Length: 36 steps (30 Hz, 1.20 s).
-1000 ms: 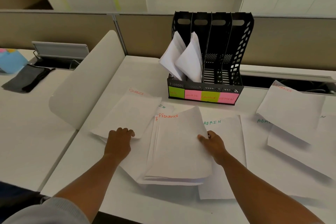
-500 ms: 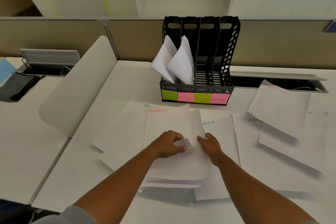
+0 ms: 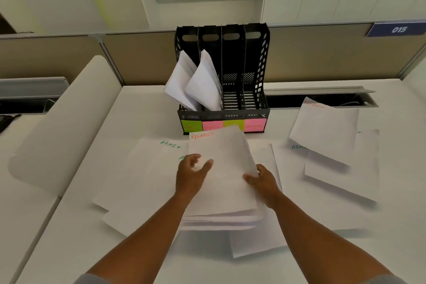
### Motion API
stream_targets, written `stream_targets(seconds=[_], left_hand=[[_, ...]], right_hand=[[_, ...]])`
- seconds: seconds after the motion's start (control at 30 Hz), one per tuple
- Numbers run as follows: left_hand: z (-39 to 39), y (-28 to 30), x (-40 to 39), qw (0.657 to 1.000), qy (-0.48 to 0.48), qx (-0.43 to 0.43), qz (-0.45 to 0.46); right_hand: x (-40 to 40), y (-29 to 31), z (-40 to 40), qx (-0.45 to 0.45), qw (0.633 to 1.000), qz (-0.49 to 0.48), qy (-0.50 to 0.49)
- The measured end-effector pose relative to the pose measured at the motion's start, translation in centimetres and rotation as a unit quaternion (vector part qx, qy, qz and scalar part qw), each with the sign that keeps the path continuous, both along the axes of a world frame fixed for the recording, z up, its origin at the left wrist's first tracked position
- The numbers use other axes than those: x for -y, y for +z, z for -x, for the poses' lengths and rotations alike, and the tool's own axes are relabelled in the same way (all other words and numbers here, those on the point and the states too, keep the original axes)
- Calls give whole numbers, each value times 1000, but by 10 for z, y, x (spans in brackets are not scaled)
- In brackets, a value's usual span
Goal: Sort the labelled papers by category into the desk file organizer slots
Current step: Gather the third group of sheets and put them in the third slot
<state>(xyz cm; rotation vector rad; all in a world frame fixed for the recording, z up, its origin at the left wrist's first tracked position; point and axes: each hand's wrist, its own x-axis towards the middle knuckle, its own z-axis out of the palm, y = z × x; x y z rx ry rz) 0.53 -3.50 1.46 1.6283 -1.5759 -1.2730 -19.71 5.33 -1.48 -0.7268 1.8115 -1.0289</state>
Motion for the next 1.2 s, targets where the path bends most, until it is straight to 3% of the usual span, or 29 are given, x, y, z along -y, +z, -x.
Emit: stream_targets(seconds=[0.07, 0.13, 0.27, 0.37, 0.53, 0.63, 0.77, 1.0, 1.2], left_hand=[[-3, -2, 9, 995, 92, 46, 15], [-5, -4, 16, 990, 127, 51, -30], [0, -7, 22, 972, 38, -102, -209], [13, -15, 22, 964, -14, -106, -244], [34, -26, 24, 967, -48, -82, -237], [45, -28, 28, 966, -83, -36, -241], [57, -30, 34, 964, -102, -8, -246], [64, -42, 40, 966, -94, 23, -242], [64, -44, 45, 962, -95, 6, -256]], right_hand=[[-1, 2, 11, 31, 999, 11, -22], [-1, 5, 21, 63, 997, 23, -39], [1, 6, 38, 93, 995, 10, -37], [5, 5, 50, 88, 994, -16, -56], [23, 9, 77, -156, 970, -87, -162], [34, 12, 100, -271, 945, -108, -150], [46, 11, 121, -420, 884, -173, -113], [58, 2, 141, -512, 815, -260, -83], [61, 1, 149, -533, 811, -235, -59]])
